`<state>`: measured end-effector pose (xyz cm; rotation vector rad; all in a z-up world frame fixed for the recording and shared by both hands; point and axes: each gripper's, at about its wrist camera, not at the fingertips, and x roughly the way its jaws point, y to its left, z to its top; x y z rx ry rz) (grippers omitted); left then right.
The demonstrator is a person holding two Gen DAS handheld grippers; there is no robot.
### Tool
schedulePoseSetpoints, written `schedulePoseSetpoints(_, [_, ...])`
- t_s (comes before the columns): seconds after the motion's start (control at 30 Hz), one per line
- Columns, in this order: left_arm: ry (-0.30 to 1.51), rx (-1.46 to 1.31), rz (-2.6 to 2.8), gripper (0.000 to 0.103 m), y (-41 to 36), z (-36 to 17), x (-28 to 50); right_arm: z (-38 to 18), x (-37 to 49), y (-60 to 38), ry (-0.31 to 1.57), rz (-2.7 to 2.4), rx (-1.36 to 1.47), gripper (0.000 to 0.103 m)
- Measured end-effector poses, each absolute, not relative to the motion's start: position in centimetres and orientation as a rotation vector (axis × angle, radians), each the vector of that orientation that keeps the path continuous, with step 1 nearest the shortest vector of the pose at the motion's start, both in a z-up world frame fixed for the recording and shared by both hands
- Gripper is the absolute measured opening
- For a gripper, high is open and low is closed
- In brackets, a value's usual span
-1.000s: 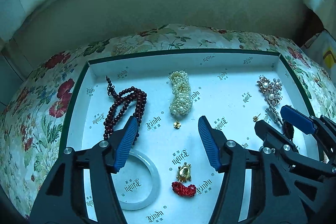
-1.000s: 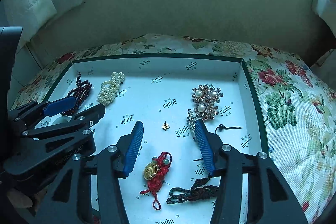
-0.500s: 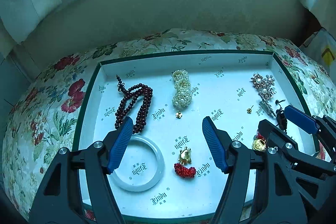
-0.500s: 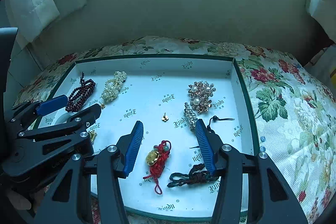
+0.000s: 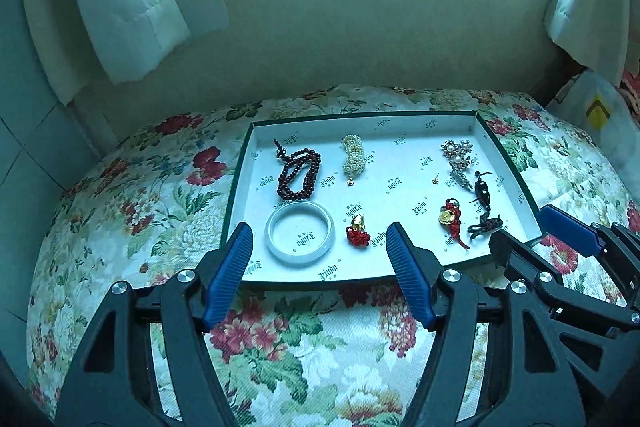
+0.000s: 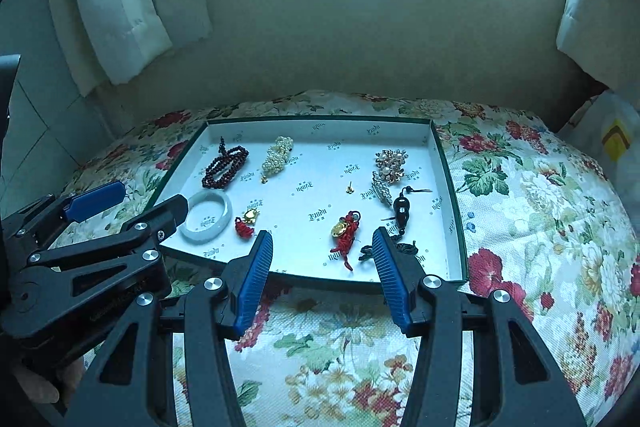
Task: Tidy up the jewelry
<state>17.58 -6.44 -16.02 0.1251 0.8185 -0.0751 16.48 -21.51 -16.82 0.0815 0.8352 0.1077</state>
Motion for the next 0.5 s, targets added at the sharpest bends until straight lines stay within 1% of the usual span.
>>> schedulePoseSetpoints(0.17, [0.783,0.116,-0.075,0.070,-5.7,-13.6,14.2,-14.4,13.4,-21.3,0.790,0.119,0.094,0.058])
schedulePoseSetpoints(0.33, [0.747,0.104,-0.071,0.075,-5.1,-11.6,11.1,-12.0,10.3,-21.1,0.736,0.116,0.073,0.061])
schedulePoseSetpoints(0.37, [0.742,0.102,-0.071,0.075,-5.0,-11.2,10.6,-11.6,9.8,-21.1,0.726,0.114,0.069,0.063])
schedulePoseSetpoints(0.5, [0.719,0.099,-0.066,0.075,-4.7,-9.5,8.8,-10.0,8.0,-21.1,0.698,0.108,0.063,0.063])
